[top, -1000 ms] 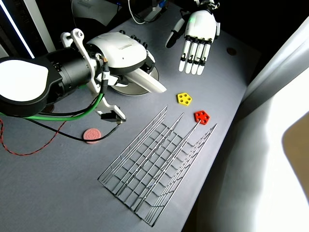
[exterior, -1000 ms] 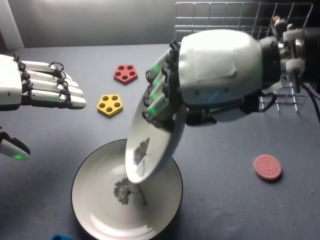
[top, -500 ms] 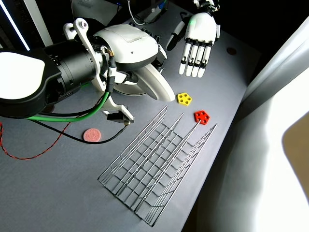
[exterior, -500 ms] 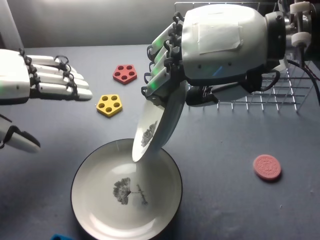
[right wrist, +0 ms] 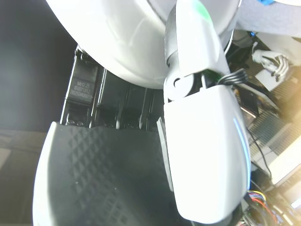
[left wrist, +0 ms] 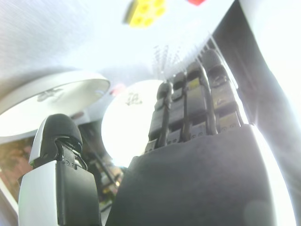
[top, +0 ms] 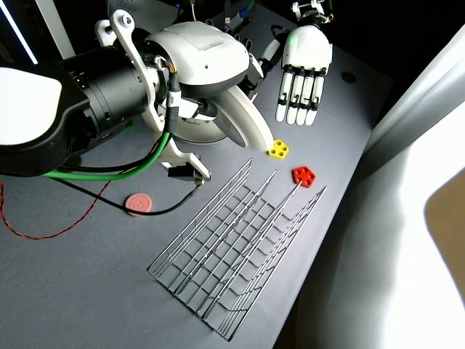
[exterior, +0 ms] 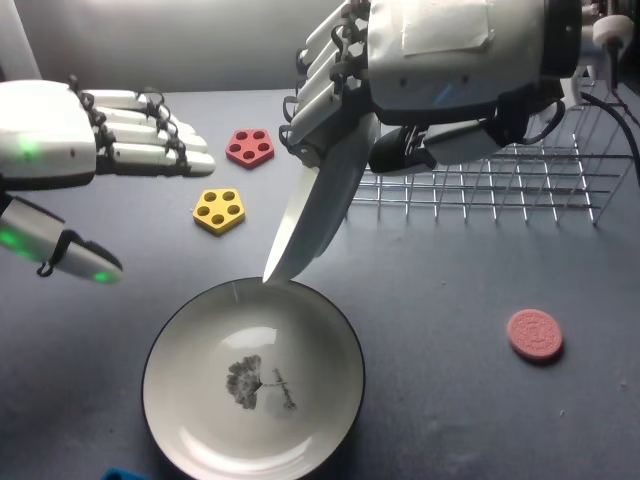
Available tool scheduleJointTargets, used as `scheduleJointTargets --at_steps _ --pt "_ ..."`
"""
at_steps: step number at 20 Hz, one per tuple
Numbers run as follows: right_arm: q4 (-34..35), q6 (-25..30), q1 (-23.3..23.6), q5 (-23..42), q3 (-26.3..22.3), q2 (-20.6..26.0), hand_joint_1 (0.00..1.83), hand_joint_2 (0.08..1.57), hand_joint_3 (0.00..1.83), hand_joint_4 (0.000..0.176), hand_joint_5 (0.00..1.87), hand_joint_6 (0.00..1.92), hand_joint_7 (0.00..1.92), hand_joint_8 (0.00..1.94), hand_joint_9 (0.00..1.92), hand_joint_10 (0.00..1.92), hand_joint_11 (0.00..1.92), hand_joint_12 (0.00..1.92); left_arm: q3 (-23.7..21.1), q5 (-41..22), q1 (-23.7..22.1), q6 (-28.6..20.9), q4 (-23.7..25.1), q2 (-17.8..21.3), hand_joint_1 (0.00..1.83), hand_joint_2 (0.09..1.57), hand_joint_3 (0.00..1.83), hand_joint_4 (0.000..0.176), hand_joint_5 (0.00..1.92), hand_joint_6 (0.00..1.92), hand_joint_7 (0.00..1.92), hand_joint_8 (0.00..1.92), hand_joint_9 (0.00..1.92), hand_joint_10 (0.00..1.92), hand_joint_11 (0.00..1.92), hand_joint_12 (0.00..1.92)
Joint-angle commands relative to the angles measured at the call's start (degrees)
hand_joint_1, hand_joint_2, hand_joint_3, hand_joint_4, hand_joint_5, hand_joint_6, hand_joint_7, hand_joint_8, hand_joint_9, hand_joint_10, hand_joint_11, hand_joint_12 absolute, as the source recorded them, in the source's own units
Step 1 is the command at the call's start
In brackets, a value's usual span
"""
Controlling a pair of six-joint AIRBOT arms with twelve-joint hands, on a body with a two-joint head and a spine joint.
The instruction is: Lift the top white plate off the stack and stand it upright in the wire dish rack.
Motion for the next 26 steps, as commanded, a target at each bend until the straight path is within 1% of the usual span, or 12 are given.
scheduleJointTargets --at_steps 1,2,4,5,7,8,10,13,17,20,24,26 --pt "5.51 0.06 1.54 3.43 0.42 0.41 1.48 1.16 0.0 0.0 0.76 1.28 0.86 0.89 0.9 1.02 0.73 1.63 0.14 -3.03 -2.12 -0.23 -5.0 0.45 0.33 1.06 0.0 0.0 0.08 0.0 0.1 0.0 0.13 0.0 0.0 0.52" --pt "5.48 0.21 1.86 3.41 0.87 0.26 1.48 1.16 0.0 0.0 0.75 1.29 0.86 0.9 0.89 1.03 0.72 1.64 0.2 -2.93 -2.73 -0.23 -5.04 0.65 0.4 1.04 0.0 0.0 0.1 0.0 0.11 0.0 0.13 0.0 0.0 0.48" --pt "5.42 0.66 2.46 3.39 1.75 0.0 1.48 1.16 0.0 0.0 0.75 1.3 0.86 0.89 0.89 1.03 0.72 1.64 0.21 -2.72 -3.9 -0.23 -5.1 0.96 0.39 1.05 0.0 0.0 0.1 0.0 0.13 0.0 0.14 0.0 0.0 0.5" --pt "5.22 0.88 2.98 3.11 2.39 -0.2 1.48 1.15 0.0 0.0 0.77 1.27 0.88 0.87 0.9 1.03 0.72 1.63 0.2 -2.62 -4.17 -0.23 -5.1 1.08 0.34 1.06 0.0 0.0 0.09 0.0 0.12 0.0 0.13 0.0 0.0 0.47" --pt "4.53 1.23 3.78 2.8 2.95 -0.34 1.48 1.15 0.0 0.0 0.77 1.26 0.87 0.87 0.9 1.02 0.71 1.63 0.29 -2.57 -4.2 -0.23 -5.06 1.25 0.38 1.05 0.0 0.0 0.1 0.0 0.11 0.0 0.13 0.0 0.0 0.49" --pt "4.46 1.37 4.45 2.73 3.34 -0.34 1.48 1.15 0.0 0.0 0.77 1.25 0.87 0.88 0.9 1.03 0.72 1.63 0.58 -2.52 -4.22 -0.23 -4.95 1.26 0.36 1.04 0.0 0.0 0.11 0.0 0.11 0.0 0.15 0.0 0.0 0.55" --pt "4.41 1.65 5.41 2.07 3.78 -0.4 1.48 1.16 0.0 0.0 0.77 1.27 0.84 0.91 0.88 1.05 0.71 1.64 1.09 -2.4 -4.28 -0.23 -4.71 1.26 0.33 1.06 0.0 0.0 0.08 0.0 0.1 0.0 0.13 0.0 0.0 0.5" --pt "4.49 1.65 6.76 1.6 4.08 -0.47 1.48 1.16 0.0 0.0 0.76 1.27 0.85 0.91 0.9 1.03 0.72 1.63 1.69 -2.63 -4.55 -0.23 -4.29 1.27 0.33 1.04 0.0 0.0 0.09 0.0 0.09 0.0 0.12 0.0 0.0 0.49" --pt "4.79 1.79 8.82 0.84 4.8 -0.47 1.48 1.16 0.0 0.0 0.75 1.28 0.83 0.92 0.88 1.05 0.74 1.63 2.42 -2.73 -4.68 0.26 -3.38 1.24 0.4 1.04 0.0 0.0 0.08 0.0 0.09 0.0 0.11 0.0 0.0 0.48" --pt "5.15 2.43 9.96 -0.85 5.62 -0.47 1.48 1.16 0.0 0.0 0.75 1.27 0.86 0.88 0.91 1.03 0.73 1.63 2.66 -2.76 -4.82 0.67 -2.95 1.26 0.37 1.05 0.0 0.0 0.1 0.01 0.11 0.0 0.13 0.0 0.0 0.5" --pt "10.95 2.6 10.19 -6.38 6.84 -0.47 1.48 1.16 0.0 0.0 0.75 1.28 0.86 0.89 0.9 1.04 0.73 1.63 3.16 -2.9 -4.99 0.73 -2.68 1.17 0.39 1.03 0.0 0.0 0.09 0.0 0.1 0.0 0.13 0.0 0.0 0.52" --pt "14.76 2.61 10.15 -9.89 7.45 -0.47 1.48 1.15 0.0 0.0 0.76 1.26 0.89 0.85 0.91 1.01 0.74 1.62 3.15 -2.86 -5.04 0.72 -2.48 1.11 0.39 1.04 0.0 0.0 0.09 0.0 0.09 0.0 0.11 0.0 0.0 0.49"
